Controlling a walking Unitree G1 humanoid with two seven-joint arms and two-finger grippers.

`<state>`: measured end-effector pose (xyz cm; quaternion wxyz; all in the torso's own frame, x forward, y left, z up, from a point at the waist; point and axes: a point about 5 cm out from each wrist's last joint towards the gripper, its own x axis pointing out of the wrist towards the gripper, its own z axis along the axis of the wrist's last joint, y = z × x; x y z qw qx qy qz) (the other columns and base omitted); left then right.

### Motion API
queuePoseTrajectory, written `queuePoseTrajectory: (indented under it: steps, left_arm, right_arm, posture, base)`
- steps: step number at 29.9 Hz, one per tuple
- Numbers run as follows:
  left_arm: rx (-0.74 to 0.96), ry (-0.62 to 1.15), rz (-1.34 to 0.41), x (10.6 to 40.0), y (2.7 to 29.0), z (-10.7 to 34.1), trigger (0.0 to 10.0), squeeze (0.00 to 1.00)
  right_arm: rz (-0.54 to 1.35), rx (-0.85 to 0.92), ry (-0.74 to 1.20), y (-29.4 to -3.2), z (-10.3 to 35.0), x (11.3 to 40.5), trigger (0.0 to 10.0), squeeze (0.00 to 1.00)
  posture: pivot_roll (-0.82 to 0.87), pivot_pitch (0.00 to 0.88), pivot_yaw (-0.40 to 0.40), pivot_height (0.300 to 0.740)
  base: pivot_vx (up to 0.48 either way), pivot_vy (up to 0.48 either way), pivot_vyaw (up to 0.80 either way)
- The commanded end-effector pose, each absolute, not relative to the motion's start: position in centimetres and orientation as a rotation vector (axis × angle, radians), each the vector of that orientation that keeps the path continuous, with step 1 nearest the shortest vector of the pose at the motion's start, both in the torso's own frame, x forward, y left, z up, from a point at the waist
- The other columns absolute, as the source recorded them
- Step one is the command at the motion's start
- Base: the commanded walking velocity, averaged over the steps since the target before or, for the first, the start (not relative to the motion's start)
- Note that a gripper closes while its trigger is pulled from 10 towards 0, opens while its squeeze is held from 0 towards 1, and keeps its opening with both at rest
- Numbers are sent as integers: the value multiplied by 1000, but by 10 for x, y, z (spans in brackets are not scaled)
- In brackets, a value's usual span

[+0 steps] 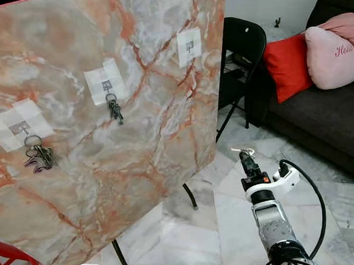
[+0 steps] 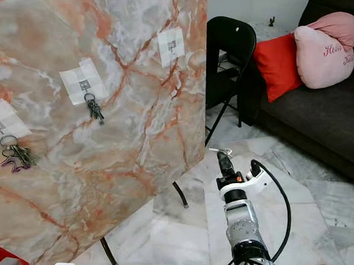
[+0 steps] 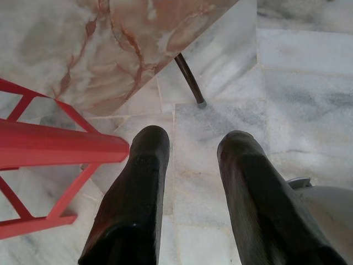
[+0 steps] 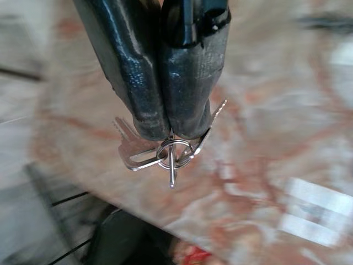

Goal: Hang keys on a hook

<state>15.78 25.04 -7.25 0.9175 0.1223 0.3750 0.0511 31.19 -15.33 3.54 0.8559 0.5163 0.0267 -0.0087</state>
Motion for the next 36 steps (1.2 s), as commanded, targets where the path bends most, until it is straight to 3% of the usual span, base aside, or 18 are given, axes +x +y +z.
queuePoseTrajectory:
  steps: [1, 24, 26, 36]
  left_arm:
    - [268, 797, 98, 153, 252, -75, 10000, 0]
    - [260, 801, 97, 153, 251, -75, 10000, 0]
    - [260, 804, 99, 152, 252, -75, 10000, 0]
    - [263, 805, 98, 153, 251, -75, 10000, 0]
  right_arm:
    - [-115, 965, 97, -161, 29, 309, 10000, 0]
    - [-202, 439, 158, -170, 29, 307, 10000, 0]
    - [-134, 213, 130, -168, 37, 310, 10000, 0]
    - [-175, -217, -1, -188, 59, 316, 10000, 0]
  posture:
    - [78, 0, -18, 740]
    - [75, 0, -21, 740]
    - [71, 0, -17, 740]
    - [67, 0, -16, 740]
  base:
    - [0, 0, 0]
    - [0, 0, 0]
    - [0, 0, 0]
    - [0, 0, 0]
